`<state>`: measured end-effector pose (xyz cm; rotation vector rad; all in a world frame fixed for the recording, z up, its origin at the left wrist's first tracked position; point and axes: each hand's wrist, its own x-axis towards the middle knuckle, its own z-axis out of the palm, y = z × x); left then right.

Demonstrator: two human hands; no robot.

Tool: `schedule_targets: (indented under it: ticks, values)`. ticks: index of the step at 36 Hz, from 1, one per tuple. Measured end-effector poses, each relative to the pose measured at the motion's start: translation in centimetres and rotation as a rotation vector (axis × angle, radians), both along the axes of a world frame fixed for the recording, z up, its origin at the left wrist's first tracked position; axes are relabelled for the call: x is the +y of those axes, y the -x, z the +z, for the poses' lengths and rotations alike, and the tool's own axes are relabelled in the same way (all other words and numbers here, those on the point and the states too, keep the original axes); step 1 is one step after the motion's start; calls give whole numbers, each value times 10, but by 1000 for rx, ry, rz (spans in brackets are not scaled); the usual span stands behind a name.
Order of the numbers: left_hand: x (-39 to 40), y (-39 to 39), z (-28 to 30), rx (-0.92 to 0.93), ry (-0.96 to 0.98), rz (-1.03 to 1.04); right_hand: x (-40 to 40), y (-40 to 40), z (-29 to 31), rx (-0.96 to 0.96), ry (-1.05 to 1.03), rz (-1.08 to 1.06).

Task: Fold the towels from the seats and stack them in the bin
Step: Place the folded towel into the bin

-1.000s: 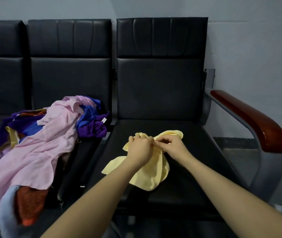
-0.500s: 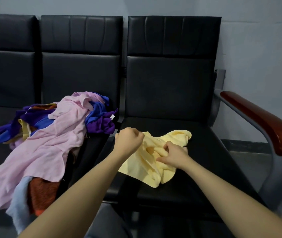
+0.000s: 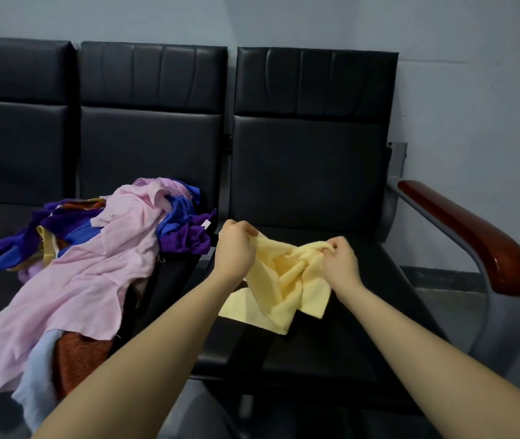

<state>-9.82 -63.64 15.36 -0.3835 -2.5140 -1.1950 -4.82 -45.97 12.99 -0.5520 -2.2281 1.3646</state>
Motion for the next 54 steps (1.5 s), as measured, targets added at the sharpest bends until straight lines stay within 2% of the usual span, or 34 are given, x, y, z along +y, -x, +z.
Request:
schedule_targets:
  ticks: [2, 4, 6, 9, 13, 17, 21, 23, 26, 28, 34, 39, 42, 44, 46, 47, 54]
  values:
    - [3, 0, 13, 8, -94, 6, 4, -1, 16, 36, 23, -17]
    - [7, 0, 27, -13, -186, 15, 10, -2, 29, 52, -46, 29]
    - [11, 2, 39, -22, -255, 35, 19, -4, 40, 30, -219, 90]
    - [15, 5, 49, 30, -271, 73, 37, -9, 48, -105, -471, 109]
    - [19, 7, 42, 87, -145, 19, 55, -16, 46, -318, -651, 66]
    - [26, 4, 21, 9, 44, 25, 50, -19, 30, -587, -704, 110]
    - [25, 0, -2, -37, 222, 60, 41, -21, 10, -733, -783, 176]
    - [25, 1, -11, -51, 242, 60, 39, -20, 3, -688, -751, 175]
    - [26, 5, -20, -60, 247, 37, 38, -16, -5, -504, -645, 89]
    - [27, 7, -26, -56, 260, 17, 38, -12, -12, -454, -650, 53]
    - [34, 9, -34, -6, 318, -15, 30, 10, -33, -581, -731, 93]
    - [33, 4, -38, 55, 480, 30, 23, 16, -46, -509, -773, 48]
    - [29, 5, -40, 109, 545, 40, 24, 15, -44, -383, -703, -39]
    - [27, 7, -37, 124, 551, 39, 28, 13, -36, -241, -511, -72]
    - [26, 10, -30, 122, 488, 49, 31, 9, -22, -82, -275, -96]
    - [25, 10, -25, 115, 439, 63, 32, 9, -15, -13, -220, -119]
    - [20, 15, 21, -27, -100, 66, 38, 2, 47, 313, -67, -237]
